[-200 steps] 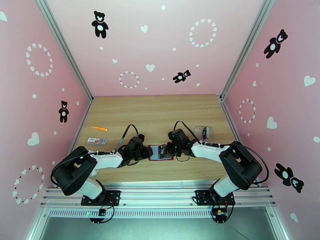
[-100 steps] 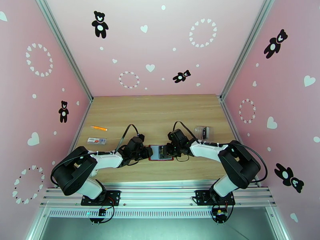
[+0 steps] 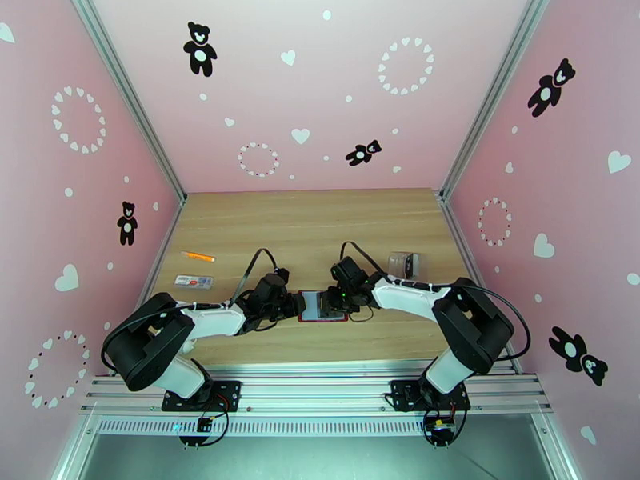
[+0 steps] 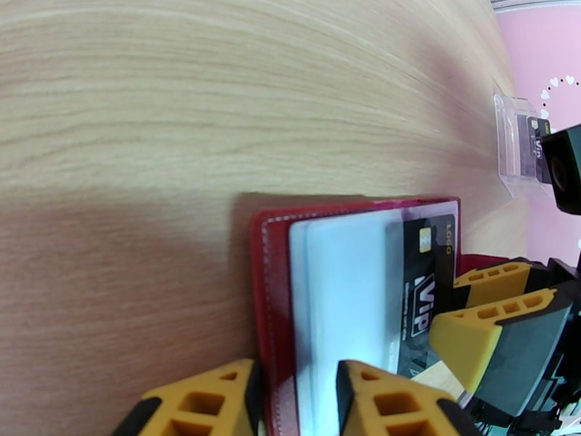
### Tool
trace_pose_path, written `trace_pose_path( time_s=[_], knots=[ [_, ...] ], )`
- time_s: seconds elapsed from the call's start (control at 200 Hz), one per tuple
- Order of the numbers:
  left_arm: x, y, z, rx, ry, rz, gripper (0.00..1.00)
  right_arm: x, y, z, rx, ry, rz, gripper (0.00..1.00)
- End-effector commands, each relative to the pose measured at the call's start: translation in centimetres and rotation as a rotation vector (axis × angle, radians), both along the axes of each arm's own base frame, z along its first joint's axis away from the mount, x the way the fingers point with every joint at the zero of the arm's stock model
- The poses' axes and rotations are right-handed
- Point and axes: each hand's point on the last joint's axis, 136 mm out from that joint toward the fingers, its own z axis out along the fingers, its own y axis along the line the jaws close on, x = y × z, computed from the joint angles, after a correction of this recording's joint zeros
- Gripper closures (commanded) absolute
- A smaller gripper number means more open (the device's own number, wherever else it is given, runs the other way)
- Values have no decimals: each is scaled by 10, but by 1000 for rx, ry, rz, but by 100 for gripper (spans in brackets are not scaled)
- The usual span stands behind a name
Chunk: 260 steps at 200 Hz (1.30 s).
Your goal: Put the credit cards into the card holder
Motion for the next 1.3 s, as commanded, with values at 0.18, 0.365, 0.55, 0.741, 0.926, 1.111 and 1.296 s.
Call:
trace_pose_path(
  time_s=[0.18,0.365,0.55,0.741,0.926,1.111,1.296],
  knots=[
    [-12,9,-14,58,36,-12,66,-8,4,-16,-99,32,42,65],
    [-13,9,-14,58,36,-13,66,-10,16,-13,-96,25,70,64],
    [-13,9,-14,59,34,-14,66,-8,17,-8,-122,10,93,59],
    [-13,11,-15,64,33,-11,66,-2,0,2,-215,-39,88,55],
    [-13,10,-15,61,35,-12,66,3,-3,8,-246,-57,88,54],
    [-13,10,-14,61,34,-14,66,4,10,3,-206,-33,97,55],
    [-13,10,-15,61,35,-15,66,5,12,-2,-209,-24,95,56]
  ],
)
